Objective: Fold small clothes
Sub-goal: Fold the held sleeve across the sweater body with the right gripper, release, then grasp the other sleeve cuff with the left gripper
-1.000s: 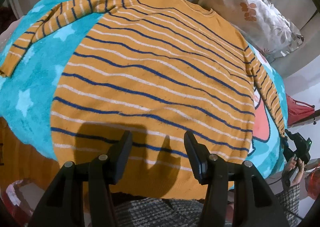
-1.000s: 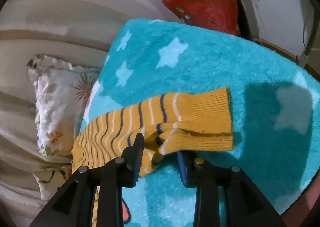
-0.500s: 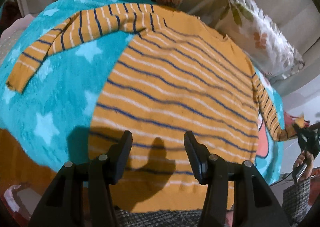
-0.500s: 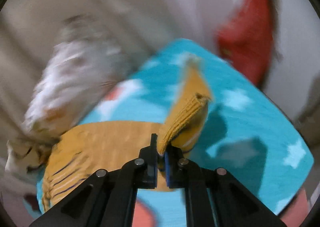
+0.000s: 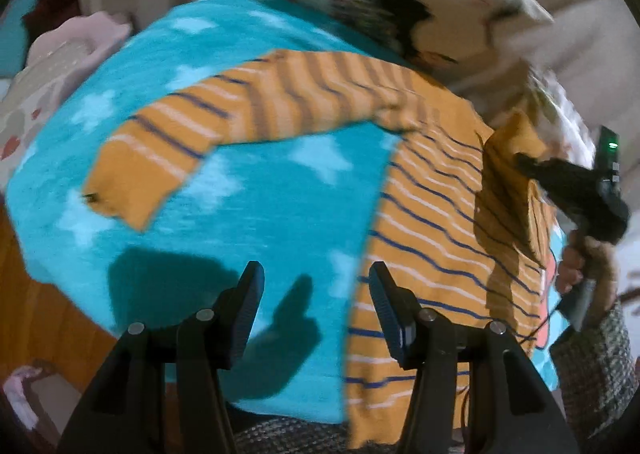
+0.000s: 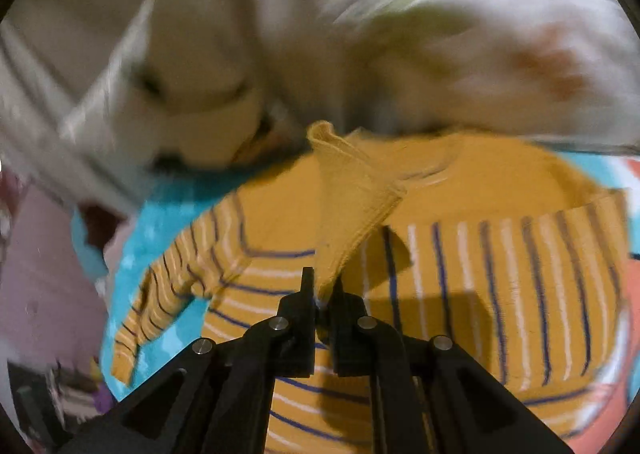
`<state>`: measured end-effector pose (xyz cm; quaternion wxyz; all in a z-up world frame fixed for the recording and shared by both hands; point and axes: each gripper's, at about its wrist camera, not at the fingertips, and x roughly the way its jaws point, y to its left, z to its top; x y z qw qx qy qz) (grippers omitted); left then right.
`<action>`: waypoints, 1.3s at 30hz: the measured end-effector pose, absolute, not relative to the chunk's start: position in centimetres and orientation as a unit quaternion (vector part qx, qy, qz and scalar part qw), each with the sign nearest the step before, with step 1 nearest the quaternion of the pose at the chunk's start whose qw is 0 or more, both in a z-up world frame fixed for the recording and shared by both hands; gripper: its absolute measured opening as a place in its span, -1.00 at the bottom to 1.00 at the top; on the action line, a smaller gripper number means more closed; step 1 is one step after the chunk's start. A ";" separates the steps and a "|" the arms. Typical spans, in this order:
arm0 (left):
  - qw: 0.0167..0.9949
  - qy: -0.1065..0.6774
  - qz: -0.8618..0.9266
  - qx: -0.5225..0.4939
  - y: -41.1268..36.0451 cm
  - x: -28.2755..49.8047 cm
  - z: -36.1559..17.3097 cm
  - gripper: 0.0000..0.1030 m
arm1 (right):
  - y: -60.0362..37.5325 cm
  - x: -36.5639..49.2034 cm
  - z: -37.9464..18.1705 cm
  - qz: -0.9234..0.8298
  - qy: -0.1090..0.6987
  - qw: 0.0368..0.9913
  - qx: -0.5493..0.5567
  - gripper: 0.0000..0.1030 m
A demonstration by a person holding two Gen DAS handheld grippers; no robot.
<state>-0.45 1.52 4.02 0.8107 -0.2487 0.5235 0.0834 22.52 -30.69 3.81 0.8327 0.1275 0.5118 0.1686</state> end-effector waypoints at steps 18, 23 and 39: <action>0.798 0.525 0.156 -0.251 11.9 -1.4 2.5 0.18 | -13.3 19.7 0.2 0.282 0.535 0.795 -0.060 -0.08; 0.812 0.528 0.144 -0.202 12.4 -0.4 2.2 0.33 | -13.6 16.6 0.5 0.285 0.544 0.788 -0.050 -0.03; 0.820 0.499 0.175 -0.220 21.0 5.8 3.4 -0.90 | -21.2 14.6 0.7 0.206 0.566 0.797 0.032 0.00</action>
